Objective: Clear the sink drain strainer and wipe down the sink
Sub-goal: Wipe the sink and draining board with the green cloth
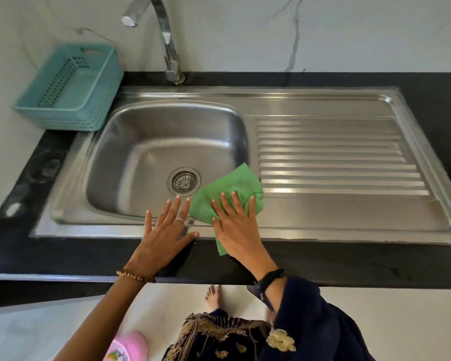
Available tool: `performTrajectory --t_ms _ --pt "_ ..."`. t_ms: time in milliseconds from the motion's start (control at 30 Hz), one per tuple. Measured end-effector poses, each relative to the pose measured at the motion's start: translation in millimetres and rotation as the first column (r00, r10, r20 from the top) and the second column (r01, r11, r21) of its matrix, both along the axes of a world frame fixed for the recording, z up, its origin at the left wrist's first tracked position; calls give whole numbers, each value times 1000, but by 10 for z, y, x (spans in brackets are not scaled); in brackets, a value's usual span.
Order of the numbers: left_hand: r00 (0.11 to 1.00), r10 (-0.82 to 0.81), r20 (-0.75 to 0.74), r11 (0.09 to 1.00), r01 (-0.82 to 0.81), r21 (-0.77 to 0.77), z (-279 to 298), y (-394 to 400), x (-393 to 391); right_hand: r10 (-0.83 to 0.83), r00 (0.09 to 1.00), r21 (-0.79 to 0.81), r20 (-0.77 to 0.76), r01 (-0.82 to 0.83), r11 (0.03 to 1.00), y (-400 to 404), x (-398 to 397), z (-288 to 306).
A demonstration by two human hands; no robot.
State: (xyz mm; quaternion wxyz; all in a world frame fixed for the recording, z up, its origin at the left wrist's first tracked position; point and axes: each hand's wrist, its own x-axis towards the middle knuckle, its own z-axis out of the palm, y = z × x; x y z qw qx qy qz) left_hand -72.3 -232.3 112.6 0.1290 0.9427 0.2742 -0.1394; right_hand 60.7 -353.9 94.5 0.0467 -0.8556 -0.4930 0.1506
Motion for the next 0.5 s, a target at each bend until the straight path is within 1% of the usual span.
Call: performTrajectory --t_ms 67,133,200,267,333,400,500 --pt "1000 17 0 1000 -17 26 37 89 -108 12 1000 -9 11 -12 1000 -75 71 3" --pt "998 57 8 998 -58 5 60 153 -209 25 997 -40 69 -22 999 -302 211 -4" --pt "993 119 25 993 -118 -23 49 199 -300 -3 991 -72 133 13 997 -586 361 -9" --pt "983 180 43 983 -179 -28 34 226 -375 -69 988 -96 137 82 992 -784 470 5" --pt "969 243 49 970 -242 -34 38 235 -449 -76 987 -134 142 95 986 -828 500 22" --pt "955 291 60 957 -289 -41 44 252 -515 -29 990 -125 140 47 991 -766 453 26" --pt "942 332 53 943 -329 -47 38 316 -603 80 996 -58 45 -78 995 -596 330 29"
